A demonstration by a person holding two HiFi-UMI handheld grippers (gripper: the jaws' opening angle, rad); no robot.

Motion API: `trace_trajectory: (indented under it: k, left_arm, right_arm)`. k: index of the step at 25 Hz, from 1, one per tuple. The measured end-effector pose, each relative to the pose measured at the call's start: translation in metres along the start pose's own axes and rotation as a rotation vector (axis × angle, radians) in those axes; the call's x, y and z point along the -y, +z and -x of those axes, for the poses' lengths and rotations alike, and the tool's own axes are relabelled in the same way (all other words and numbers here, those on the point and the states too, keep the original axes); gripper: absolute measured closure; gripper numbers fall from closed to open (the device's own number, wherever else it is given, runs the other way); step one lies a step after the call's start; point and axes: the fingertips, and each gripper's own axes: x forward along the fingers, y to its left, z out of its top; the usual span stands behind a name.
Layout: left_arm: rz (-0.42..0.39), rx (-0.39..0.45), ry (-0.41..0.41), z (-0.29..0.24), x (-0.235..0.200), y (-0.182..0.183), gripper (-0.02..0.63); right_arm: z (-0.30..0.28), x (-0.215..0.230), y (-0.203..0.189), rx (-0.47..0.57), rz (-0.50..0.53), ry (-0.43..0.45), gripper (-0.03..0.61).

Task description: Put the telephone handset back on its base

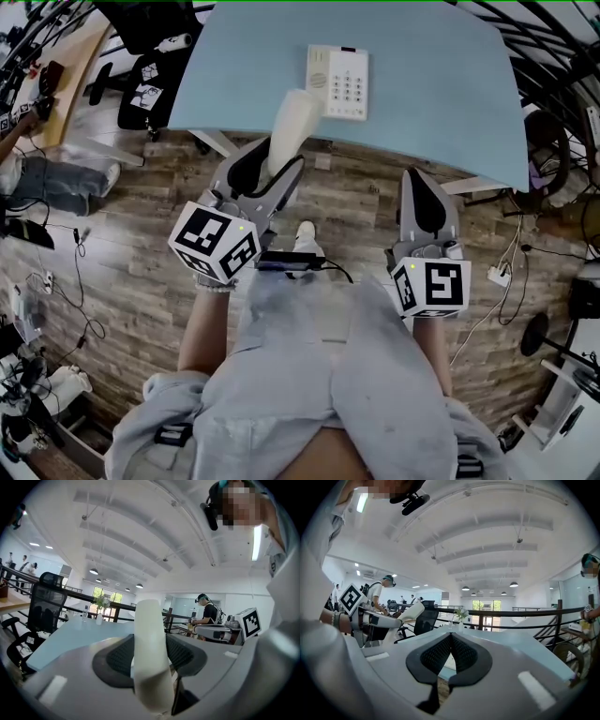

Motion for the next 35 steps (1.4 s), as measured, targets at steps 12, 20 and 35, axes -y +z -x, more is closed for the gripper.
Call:
trace_trajectory:
  k: [12, 20, 35]
  left_arm:
    - [0.048, -0.020, -0.043, -0.037, -0.045, 0.005, 0.407]
    - [0.063, -0.037, -0.073, -0.050, -0.063, 0.002, 0.407]
    - [0.080, -0.040, -0.077, -0.063, -0.065, 0.009, 0.407]
  right_arm:
    - [-0.065, 0.004, 0.010, -0.024, 0.018, -0.027, 0.574]
    - [-0.088, 0.001, 0.008, -0.035, 0.016, -0.050, 0.574]
    - [-0.094, 0.007, 0.006, -0.053, 0.011, -0.042, 0.574]
